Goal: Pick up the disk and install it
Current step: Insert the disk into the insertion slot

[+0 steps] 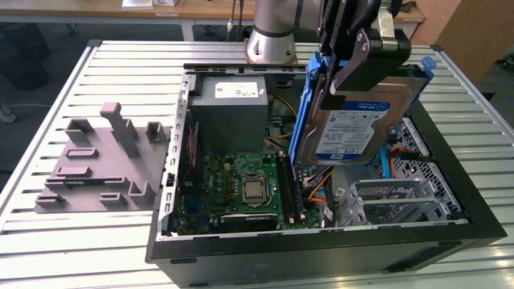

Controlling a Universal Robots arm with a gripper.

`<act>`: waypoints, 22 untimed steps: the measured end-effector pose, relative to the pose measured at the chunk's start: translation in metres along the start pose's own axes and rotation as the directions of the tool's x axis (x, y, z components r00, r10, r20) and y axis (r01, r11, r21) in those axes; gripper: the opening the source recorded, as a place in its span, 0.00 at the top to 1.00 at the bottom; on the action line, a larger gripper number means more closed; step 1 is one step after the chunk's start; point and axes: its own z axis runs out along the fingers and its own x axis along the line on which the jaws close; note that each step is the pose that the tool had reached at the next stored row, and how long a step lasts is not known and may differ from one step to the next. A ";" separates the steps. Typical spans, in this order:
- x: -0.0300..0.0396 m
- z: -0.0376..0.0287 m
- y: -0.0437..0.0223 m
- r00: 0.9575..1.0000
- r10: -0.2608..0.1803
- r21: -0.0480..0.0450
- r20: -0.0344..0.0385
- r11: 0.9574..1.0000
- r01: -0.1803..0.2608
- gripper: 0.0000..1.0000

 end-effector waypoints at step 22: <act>0.0119 0.0027 -0.0100 1.000 0.000 0.000 0.000 1.000 0.000 0.63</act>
